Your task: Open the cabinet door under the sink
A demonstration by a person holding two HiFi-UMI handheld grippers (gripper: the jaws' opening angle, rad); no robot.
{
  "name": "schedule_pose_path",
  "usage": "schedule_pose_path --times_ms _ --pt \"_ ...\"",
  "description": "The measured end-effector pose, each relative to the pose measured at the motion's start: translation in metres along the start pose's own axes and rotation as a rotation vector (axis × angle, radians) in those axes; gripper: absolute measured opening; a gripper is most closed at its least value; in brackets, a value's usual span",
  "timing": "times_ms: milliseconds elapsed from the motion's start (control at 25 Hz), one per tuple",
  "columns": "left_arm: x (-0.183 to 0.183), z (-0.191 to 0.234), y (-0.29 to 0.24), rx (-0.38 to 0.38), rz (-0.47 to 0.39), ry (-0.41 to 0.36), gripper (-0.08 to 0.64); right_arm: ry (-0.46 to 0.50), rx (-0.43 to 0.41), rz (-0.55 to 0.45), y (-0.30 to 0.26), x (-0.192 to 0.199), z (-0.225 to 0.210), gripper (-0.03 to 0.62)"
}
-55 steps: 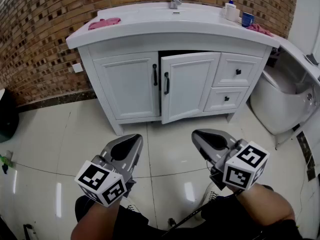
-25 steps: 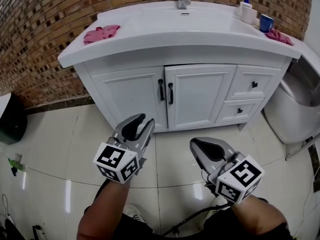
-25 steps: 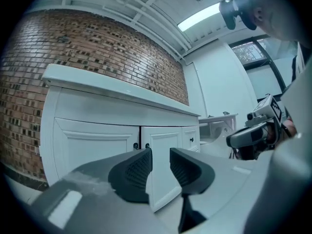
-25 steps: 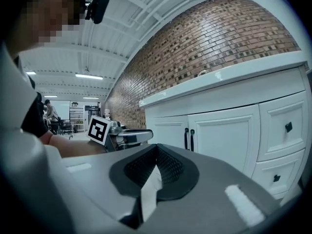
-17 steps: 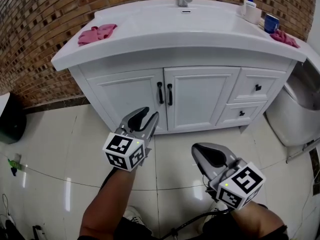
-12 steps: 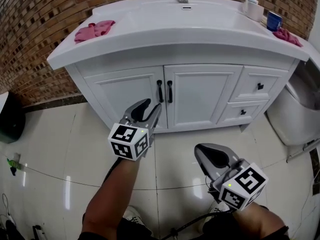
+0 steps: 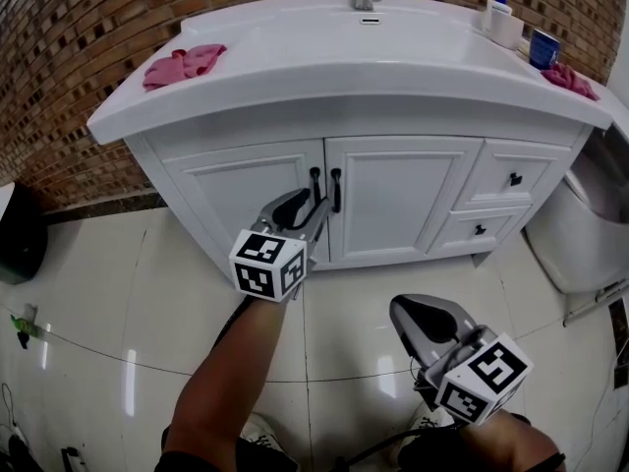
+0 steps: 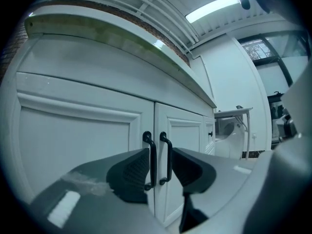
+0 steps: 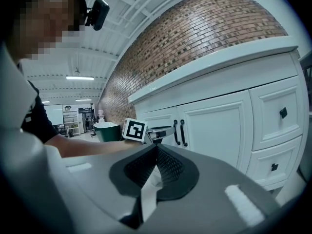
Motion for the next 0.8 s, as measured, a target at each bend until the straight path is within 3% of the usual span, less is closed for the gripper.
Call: schedule_pose_path --times_ms 800 --pt "0.001 0.010 -0.022 -0.025 0.019 0.025 0.044 0.005 0.021 -0.001 0.001 0.001 -0.008 0.008"
Point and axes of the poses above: the fingertips, and each gripper's own axes: y backward along the fingers, z to its left, x out of its underside, the point moved 4 cm from there along y, backward along the fingers, and after that the axes turned 15 degrees about z, right-handed, at the moved point
